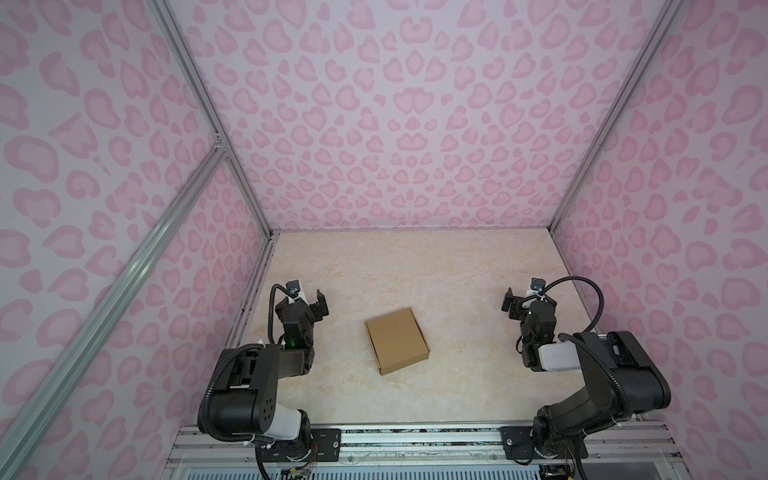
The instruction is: Fold the paper box
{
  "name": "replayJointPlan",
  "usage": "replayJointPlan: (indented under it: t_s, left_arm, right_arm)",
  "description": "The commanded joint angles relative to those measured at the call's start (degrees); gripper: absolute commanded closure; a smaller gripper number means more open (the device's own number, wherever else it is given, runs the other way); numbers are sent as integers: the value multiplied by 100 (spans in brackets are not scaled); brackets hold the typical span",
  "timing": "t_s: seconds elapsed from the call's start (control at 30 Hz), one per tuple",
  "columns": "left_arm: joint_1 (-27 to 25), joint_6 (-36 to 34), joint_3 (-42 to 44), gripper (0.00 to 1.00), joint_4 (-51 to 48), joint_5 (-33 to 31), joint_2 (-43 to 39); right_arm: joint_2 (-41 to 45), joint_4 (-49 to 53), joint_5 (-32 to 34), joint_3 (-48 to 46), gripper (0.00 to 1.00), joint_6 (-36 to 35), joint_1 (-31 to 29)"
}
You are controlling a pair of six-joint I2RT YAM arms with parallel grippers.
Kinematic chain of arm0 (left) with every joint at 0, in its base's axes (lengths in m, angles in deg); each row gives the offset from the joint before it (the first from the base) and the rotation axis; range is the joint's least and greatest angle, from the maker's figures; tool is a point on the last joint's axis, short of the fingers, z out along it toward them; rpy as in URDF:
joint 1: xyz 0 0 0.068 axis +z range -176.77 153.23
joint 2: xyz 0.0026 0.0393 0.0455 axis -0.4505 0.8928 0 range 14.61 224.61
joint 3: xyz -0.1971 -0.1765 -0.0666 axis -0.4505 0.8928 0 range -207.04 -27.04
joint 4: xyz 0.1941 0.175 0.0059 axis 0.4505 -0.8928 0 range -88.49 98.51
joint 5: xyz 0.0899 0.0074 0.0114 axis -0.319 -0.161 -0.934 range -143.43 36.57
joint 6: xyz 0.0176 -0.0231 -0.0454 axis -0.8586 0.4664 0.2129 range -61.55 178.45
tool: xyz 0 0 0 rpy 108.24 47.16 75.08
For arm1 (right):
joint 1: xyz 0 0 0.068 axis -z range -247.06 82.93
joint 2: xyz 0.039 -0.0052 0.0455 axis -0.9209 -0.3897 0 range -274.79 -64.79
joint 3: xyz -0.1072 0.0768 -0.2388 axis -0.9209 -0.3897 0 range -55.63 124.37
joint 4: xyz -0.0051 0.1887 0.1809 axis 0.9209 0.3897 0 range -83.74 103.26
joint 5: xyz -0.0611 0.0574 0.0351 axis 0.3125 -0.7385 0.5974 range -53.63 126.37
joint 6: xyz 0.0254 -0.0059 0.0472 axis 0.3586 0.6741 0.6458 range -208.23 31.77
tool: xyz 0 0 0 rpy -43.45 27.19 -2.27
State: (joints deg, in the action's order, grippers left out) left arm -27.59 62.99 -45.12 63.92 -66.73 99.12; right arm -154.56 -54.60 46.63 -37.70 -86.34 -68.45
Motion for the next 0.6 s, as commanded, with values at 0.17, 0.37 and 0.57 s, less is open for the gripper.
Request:
replayJointPlan:
  t_s: [0.17, 0.37, 0.57]
  left_arm:
    - [9, -33, 4, 3, 227, 3, -10]
    - [6, -38, 0, 3, 232, 4, -12]
    - [3, -33, 2, 3, 229, 4, -16]
  right_arm:
    - [-4, -44, -747, 2, 0, -211, 25]
    - [1, -53, -415, -5, 0, 37, 104]
    - [-12, -124, -1146, -26, 0, -168, 156]
